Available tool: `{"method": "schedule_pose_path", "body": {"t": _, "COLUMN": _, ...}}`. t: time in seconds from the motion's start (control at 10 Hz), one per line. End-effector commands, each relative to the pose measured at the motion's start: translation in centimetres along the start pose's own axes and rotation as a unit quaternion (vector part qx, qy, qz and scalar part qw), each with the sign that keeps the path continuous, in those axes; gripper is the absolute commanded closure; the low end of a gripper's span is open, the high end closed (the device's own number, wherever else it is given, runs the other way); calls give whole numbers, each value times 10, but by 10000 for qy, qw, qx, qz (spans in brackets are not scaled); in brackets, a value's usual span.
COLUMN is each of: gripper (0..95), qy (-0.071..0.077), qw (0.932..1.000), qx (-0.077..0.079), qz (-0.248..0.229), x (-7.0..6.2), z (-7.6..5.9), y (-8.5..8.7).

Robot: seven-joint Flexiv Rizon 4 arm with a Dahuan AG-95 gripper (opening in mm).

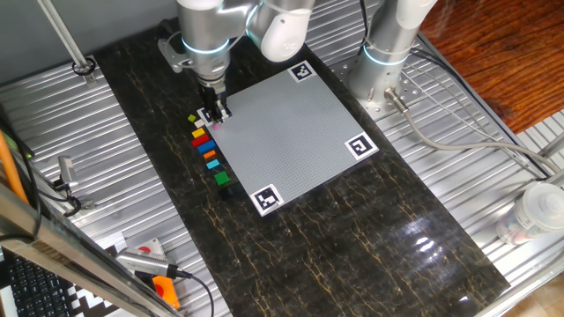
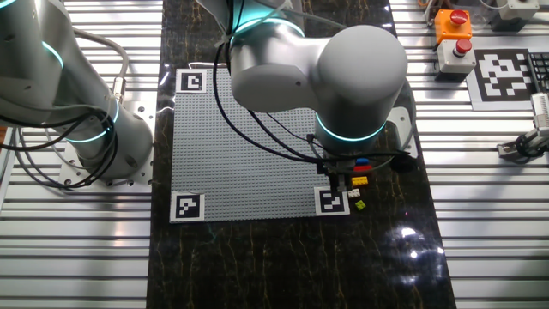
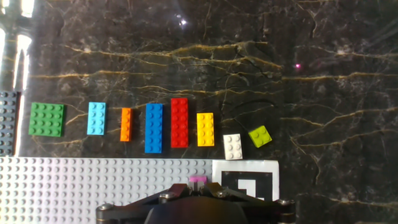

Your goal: Build with small Lego blocks

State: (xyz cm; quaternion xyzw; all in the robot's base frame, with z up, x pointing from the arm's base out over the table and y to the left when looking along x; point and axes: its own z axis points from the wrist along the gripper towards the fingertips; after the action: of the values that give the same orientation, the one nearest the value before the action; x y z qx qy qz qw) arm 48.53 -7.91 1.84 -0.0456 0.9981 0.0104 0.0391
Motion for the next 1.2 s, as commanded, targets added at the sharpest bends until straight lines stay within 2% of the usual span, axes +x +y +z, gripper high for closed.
{"method": "schedule_pose_path", "body": {"t": 0.1, "gripper": 950, "qy": -48, "qw": 10000, "qx": 7, "qz": 3, "x": 1, "z": 6, "y": -1}}
{"method": "schedule_pose_path", "body": {"t": 1.2, "gripper": 950, "qy": 87, "qw": 9999, "qx": 4, "qz": -56, "x": 0, "z": -5, "y": 0}}
